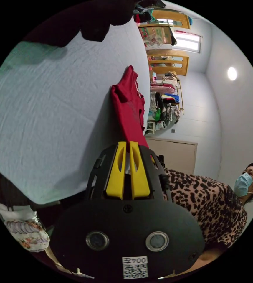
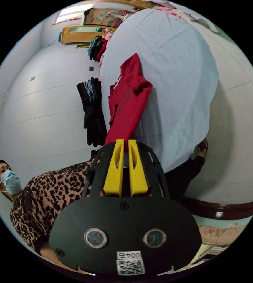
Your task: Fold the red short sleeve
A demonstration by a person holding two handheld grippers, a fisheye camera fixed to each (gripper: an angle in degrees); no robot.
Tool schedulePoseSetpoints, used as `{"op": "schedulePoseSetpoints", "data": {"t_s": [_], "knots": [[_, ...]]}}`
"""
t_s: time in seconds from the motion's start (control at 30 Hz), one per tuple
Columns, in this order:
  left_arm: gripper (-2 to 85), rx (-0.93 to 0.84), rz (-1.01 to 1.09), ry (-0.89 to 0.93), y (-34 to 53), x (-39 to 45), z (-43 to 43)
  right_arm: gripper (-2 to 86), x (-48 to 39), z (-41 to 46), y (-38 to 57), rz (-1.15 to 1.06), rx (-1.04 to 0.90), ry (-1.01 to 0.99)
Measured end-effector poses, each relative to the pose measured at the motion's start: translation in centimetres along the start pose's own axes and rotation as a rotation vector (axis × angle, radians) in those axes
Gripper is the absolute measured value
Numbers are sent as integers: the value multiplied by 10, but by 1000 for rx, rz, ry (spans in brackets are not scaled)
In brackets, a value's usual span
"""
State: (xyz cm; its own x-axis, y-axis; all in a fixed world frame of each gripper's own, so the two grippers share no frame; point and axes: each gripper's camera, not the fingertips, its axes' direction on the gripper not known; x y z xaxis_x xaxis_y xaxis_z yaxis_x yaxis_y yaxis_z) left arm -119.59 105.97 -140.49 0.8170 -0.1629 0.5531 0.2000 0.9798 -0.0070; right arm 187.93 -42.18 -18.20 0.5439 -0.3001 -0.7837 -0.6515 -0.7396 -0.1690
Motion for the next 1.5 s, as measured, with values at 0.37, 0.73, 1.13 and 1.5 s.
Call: {"op": "schedulePoseSetpoints", "data": {"t_s": [0.37, 0.73, 1.13, 1.5], "knots": [[24, 82, -19, 185, -20, 37, -39, 39, -29, -19, -62, -1, 88, -42], [25, 28, 26, 138, -136, 109, -62, 38, -91, -18, -208, -59, 50, 102], [25, 60, -80, 160, -228, 107, -53, 39, -88, 16, -364, 6, 7, 156], [28, 99, -197, 172, -272, 60, -12, 41, -47, 66, -481, 103, -40, 173]]}}
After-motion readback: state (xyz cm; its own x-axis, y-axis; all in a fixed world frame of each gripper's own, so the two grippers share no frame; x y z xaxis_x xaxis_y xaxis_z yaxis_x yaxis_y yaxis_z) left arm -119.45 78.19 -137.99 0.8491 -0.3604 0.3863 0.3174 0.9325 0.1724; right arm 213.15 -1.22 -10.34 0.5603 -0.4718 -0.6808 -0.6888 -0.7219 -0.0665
